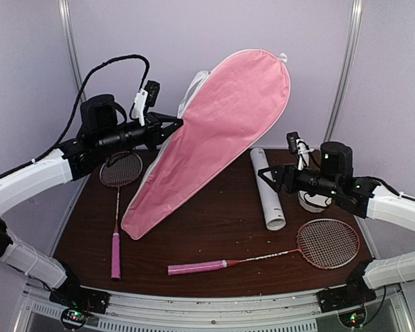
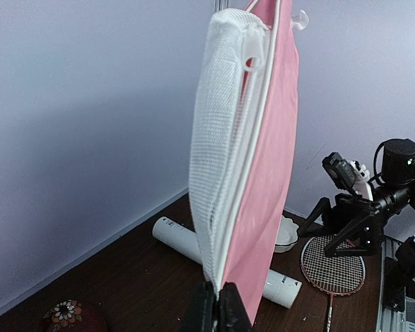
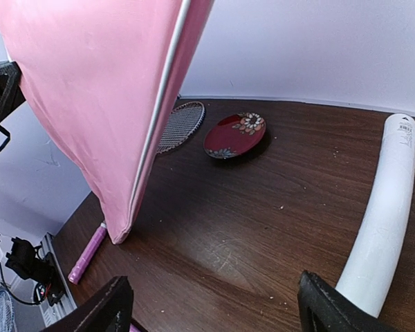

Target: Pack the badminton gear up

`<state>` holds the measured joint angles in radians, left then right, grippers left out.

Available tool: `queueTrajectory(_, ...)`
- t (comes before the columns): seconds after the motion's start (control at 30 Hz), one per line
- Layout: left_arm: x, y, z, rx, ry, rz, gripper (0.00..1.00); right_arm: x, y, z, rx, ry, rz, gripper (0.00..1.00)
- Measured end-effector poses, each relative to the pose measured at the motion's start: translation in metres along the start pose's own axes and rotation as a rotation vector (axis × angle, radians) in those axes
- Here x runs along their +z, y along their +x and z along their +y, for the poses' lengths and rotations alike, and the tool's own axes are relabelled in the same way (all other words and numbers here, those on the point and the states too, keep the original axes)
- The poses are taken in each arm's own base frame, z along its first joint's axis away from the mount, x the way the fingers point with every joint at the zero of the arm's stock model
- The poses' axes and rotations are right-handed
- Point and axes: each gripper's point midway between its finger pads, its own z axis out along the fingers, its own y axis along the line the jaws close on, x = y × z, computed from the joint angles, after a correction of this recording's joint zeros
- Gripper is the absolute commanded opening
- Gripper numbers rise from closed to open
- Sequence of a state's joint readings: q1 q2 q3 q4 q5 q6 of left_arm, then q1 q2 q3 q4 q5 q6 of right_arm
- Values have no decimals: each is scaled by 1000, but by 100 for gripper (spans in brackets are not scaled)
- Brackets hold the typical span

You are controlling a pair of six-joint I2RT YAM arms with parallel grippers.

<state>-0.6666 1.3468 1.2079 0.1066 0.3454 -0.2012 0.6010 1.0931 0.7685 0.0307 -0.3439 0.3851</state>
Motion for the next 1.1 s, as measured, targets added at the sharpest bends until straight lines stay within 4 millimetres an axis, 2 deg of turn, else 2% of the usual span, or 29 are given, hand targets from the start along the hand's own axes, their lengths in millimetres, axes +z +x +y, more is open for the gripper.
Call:
queueTrajectory(0.27,-1,-13,-7,-30,24,-38,0,0,-10,16,18,-71,-84,87)
queueTrajectory(0.4,-1,-19,-16,-58,49,-53,0,5,-18,22,43,-102,-127,88)
queueTrajectory(0.57,1,-30,-30,-91,76,-82,0,24,-16,32,69,-144,-145,89)
queueTrajectory(0.7,1,-33,-37,-125,91,-94,0,41,-16,43,92,-183,-154,83)
queueTrajectory(0.77,1,-36,-37,-145,90,-102,0,46,-22,50,101,-209,-175,64)
queueTrajectory(0.83,-1,-39,-36,-163,83,-113,0,47,-30,58,113,-240,-204,35)
queueTrajectory(0.97,-7,-49,-33,-203,58,-143,0,41,-49,73,139,-304,-263,2)
queueTrajectory(1.1,-17,-58,-25,-248,-8,-167,0,31,-67,86,153,-339,-283,0)
